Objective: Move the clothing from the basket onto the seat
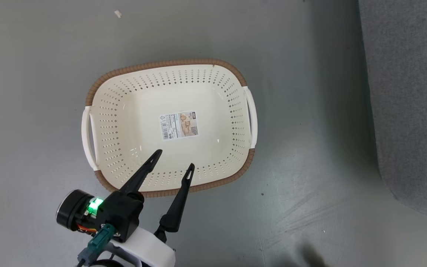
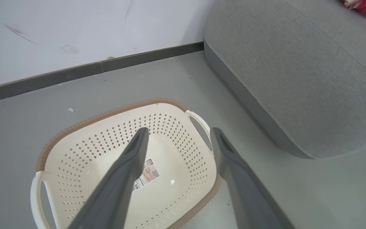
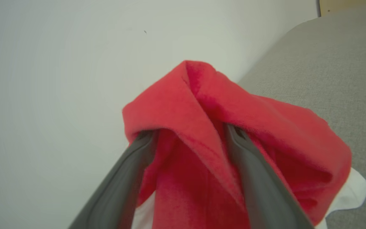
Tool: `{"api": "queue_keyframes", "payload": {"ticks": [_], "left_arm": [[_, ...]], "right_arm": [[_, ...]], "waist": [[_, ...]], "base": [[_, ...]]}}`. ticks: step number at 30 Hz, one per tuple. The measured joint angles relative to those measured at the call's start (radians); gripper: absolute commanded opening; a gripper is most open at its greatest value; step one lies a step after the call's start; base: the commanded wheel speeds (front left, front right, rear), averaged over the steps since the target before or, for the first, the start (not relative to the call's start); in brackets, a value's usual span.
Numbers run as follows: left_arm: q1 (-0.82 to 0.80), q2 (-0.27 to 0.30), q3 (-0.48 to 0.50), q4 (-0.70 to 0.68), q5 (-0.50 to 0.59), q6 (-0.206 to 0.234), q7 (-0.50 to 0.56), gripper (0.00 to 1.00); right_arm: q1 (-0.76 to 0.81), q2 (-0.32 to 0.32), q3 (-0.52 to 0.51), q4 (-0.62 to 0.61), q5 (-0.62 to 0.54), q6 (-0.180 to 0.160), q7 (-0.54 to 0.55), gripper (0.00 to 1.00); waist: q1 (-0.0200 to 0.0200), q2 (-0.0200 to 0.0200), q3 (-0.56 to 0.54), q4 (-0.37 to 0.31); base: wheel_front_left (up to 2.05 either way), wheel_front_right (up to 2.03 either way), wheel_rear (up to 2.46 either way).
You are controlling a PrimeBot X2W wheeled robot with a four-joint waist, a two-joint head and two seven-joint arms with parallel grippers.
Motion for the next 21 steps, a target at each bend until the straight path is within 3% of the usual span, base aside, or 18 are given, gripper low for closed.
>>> {"api": "queue_keyframes", "payload": {"ticks": [16,21], "left_arm": [[-0.071,-0.047,0.029,0.092,-0.039,-0.006,-0.089,1.00],[-0.083,-0.064,0.058,0.132,-0.055,-0.006,-0.136,1.00]], "right_arm": [[0.247,0.054,0.216,-0.170,0.114,0.000,-0.020,1.00],[0.337,0.109,0.304,-0.245,0.136,0.000,-0.027,1.00]], "waist": [[0.0000,0.0000,-0.090,-0.041],[0.0000,0.0000,-0.129,-0.048]], "base": [[0.00,0.00,0.00],[0.00,0.00,0.00]]}}
